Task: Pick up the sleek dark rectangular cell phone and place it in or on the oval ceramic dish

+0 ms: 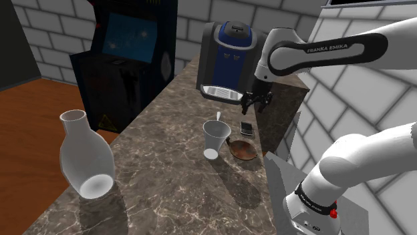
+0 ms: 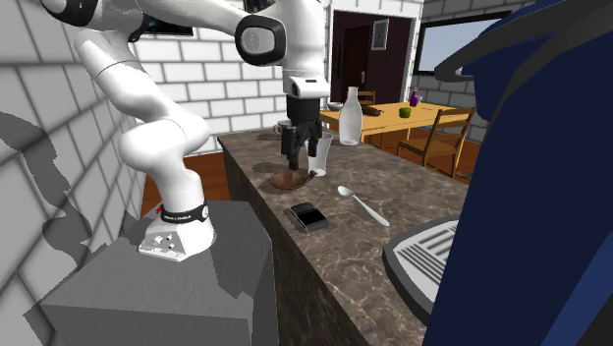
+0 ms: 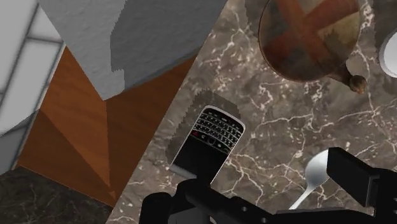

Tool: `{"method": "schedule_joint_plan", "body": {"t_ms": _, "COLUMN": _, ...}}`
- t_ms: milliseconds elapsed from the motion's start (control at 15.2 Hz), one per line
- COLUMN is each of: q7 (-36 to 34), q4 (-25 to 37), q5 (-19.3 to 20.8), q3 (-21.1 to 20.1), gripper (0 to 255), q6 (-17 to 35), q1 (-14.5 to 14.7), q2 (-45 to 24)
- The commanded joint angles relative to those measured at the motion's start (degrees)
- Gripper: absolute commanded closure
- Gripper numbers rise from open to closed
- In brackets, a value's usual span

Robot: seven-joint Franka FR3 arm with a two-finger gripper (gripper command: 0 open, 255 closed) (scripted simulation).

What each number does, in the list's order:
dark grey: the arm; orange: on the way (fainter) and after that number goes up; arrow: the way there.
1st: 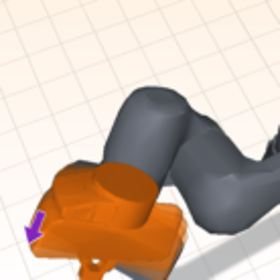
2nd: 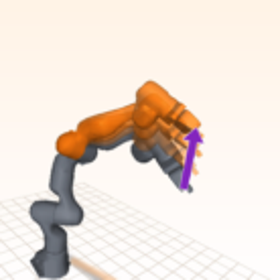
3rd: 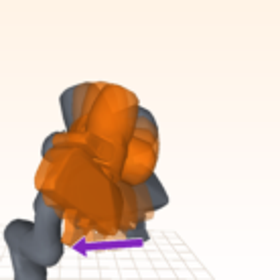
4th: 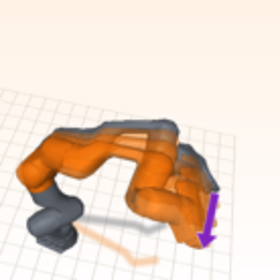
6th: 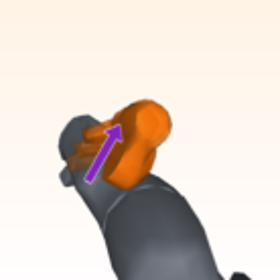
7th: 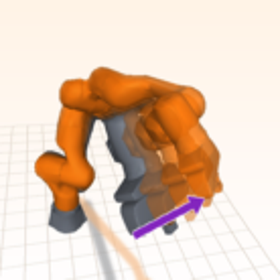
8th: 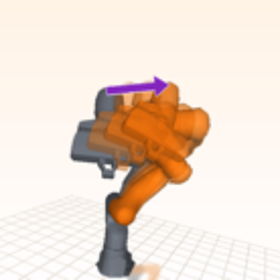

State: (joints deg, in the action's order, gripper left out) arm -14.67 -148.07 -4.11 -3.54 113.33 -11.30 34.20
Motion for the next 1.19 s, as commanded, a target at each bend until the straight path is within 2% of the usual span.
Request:
{"method": "schedule_joint_plan", "body": {"t_ms": 0, "q7": -4.0, "q4": -0.8, "q5": -0.4, "q3": 0.1, "gripper": 0, "q6": 3.9, "q1": -2.0, "q2": -2.8}}
{"method": "schedule_joint_plan", "body": {"t_ms": 396, "q7": -14.5, "q4": -4.4, "q5": -1.9, "q3": 1.0, "gripper": 0, "q6": 16.2, "q1": -7.5, "q2": -10.9}}
{"method": "schedule_joint_plan", "body": {"t_ms": 858, "q7": -14.3, "q4": -7.0, "q5": -2.4, "q3": 0.7, "gripper": 0, "q6": 23.0, "q1": -7.2, "q2": -15.1}}
{"method": "schedule_joint_plan", "body": {"t_ms": 1122, "q7": -14.3, "q4": -7.1, "q5": -2.5, "q3": 0.7, "gripper": 0, "q6": 23.5, "q1": -7.2, "q2": -15.5}}
